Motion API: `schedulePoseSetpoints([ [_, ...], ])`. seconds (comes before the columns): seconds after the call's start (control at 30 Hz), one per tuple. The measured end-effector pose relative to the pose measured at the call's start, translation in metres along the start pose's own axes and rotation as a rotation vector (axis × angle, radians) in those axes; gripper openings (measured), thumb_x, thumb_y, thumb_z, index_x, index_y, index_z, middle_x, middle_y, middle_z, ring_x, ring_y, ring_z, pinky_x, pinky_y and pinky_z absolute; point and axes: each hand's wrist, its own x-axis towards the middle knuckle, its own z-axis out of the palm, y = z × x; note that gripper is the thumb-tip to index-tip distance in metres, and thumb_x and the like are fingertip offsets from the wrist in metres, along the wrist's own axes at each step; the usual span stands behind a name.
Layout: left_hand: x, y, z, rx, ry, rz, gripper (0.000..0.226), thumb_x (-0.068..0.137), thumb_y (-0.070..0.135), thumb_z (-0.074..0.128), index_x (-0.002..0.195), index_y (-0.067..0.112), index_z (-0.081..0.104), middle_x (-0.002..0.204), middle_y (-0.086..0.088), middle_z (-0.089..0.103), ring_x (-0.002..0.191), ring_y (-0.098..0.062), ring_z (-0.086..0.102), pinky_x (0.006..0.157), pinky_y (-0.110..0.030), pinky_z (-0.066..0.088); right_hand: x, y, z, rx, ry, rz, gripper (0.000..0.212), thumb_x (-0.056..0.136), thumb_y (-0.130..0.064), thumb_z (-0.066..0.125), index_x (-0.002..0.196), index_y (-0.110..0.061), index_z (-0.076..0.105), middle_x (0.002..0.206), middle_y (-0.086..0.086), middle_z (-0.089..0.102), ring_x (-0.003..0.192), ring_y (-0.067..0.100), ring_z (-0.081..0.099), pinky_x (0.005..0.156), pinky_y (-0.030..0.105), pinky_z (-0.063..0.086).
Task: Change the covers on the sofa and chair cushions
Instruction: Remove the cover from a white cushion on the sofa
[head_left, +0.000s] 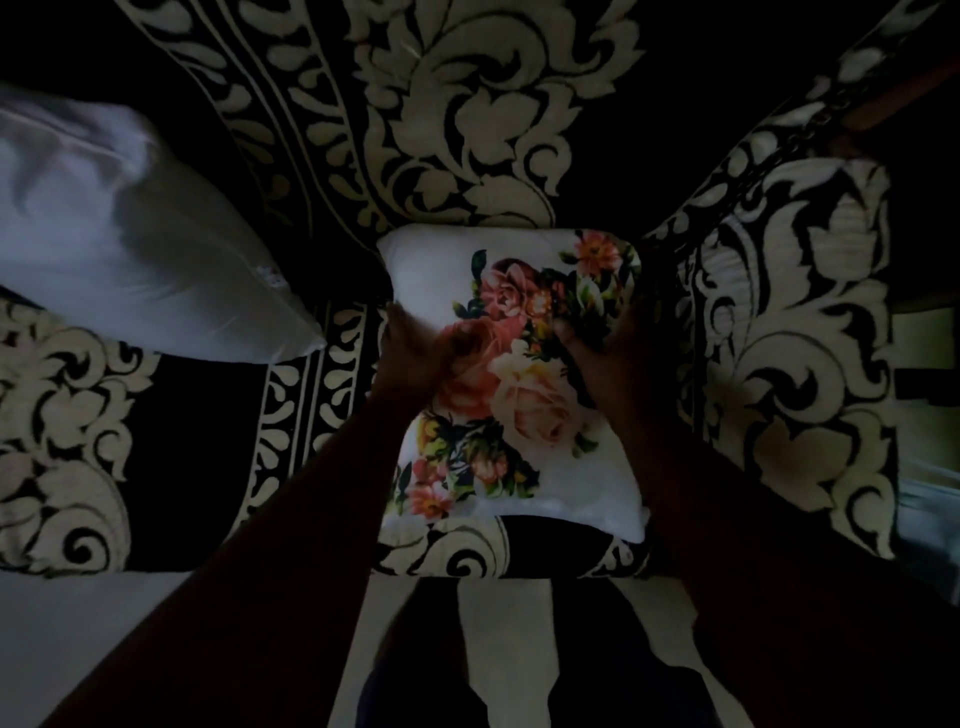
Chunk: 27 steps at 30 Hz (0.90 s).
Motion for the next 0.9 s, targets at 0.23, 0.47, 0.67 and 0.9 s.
schedulePoseSetpoints([
  [0.23,-0.050,0.047,-0.002,-0.149,0.157,0.158,0.126,0.047,0.078,0.085,0.152,0.042,0.027,0.150,0.000,0.046,0.136,-0.026,0.048,0.106,-0.053,0.046,-0.016,-0.014,-0.022,0.244,0.076,0.072,0.133,0.059,-0.084,0.071,0.161,-0.023,0.012,0.163,0.006,0.029,0.148,0.027,0.031,0.118,0.044,0.030],
  [0.47,-0.115,0.127,-0.028,-0.114,0.191,0.410,0.125,0.061,0.073,0.082,0.159,0.032,0.016,0.153,-0.005,0.033,0.142,-0.023,0.034,0.114,-0.050,0.038,-0.037,-0.055,-0.089,0.369,0.208,-0.081,0.124,0.068,-0.062,0.080,0.162,-0.019,0.011,0.166,0.004,0.020,0.150,0.020,0.022,0.117,0.029,0.022],
  [0.67,-0.087,0.166,-0.030,-0.097,0.195,0.459,0.131,0.062,0.072,0.084,0.160,0.034,0.007,0.156,-0.006,0.031,0.144,-0.026,0.035,0.113,-0.054,0.040,0.003,-0.081,-0.099,0.411,0.218,-0.143,0.132,0.058,-0.084,0.074,0.160,-0.029,0.012,0.163,-0.001,0.027,0.149,0.018,0.028,0.120,0.042,0.031],
  [0.9,-0.036,0.148,-0.019,0.011,0.153,0.399,0.122,0.061,0.061,0.082,0.157,0.024,0.018,0.154,-0.012,0.040,0.138,-0.031,0.047,0.109,-0.051,0.046,0.033,-0.065,-0.071,0.326,0.187,-0.135,0.132,0.056,-0.095,0.062,0.159,-0.035,0.005,0.166,-0.001,0.016,0.153,0.022,0.019,0.120,0.050,0.028],
])
